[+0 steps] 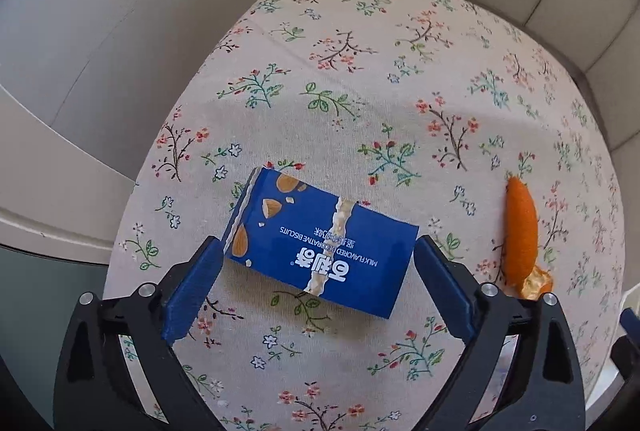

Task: Collect trash

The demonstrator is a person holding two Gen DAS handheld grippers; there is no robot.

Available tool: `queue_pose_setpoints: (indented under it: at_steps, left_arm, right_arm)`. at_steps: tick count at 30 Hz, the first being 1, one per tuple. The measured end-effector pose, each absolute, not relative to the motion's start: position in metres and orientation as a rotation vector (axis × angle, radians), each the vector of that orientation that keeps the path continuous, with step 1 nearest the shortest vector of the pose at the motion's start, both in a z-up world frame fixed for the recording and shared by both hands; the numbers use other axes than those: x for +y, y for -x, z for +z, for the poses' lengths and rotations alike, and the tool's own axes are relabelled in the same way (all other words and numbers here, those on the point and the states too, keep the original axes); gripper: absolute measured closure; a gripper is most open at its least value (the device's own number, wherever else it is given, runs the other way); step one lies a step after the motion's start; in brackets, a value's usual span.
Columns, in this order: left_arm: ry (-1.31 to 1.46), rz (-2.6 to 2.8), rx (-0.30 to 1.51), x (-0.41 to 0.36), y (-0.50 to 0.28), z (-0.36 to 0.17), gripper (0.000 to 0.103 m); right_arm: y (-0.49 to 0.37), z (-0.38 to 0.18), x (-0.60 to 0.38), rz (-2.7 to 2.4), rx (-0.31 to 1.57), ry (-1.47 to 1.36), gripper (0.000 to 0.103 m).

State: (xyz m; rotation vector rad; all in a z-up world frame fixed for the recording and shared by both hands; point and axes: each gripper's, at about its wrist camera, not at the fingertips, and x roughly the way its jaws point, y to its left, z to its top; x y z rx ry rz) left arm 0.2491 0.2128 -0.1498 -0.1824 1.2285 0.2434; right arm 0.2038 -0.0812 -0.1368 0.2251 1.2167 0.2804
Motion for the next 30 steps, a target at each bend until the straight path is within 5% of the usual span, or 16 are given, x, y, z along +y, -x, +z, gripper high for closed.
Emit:
queue_pose_setpoints:
  at_steps: [10, 17, 19, 22, 30]
  left_arm:
    - [0.848, 0.416, 1.203, 0.253, -0.227, -0.163, 0.007]
    - [0.613, 0.545, 1.239, 0.23, -0.258, -0.174, 0.009]
    - [0.52, 0.54, 1.229, 0.222, -0.263, -0.173, 0.029]
    - [0.412, 0.464, 1.219, 0.215, -0.267, -0.168, 0.044]
    - [0.326, 0.225, 1.194, 0.207, -0.251, -0.152, 0.047]
  right_arm:
    - [-0.202, -0.139, -0.079, 0.301, 1.226, -0.222, 0.007]
    - [-0.2, -0.142, -0.092, 0.279, 1.229, -0.21, 0.007]
    - [-0.201, -0.142, -0.094, 0.279, 1.232, -0.207, 0.007]
    - [-0.202, -0.141, -0.091, 0.303, 1.227, -0.209, 0.007]
    - [-0.199, -0.15, -0.06, 0.449, 1.276, -0.163, 0.007]
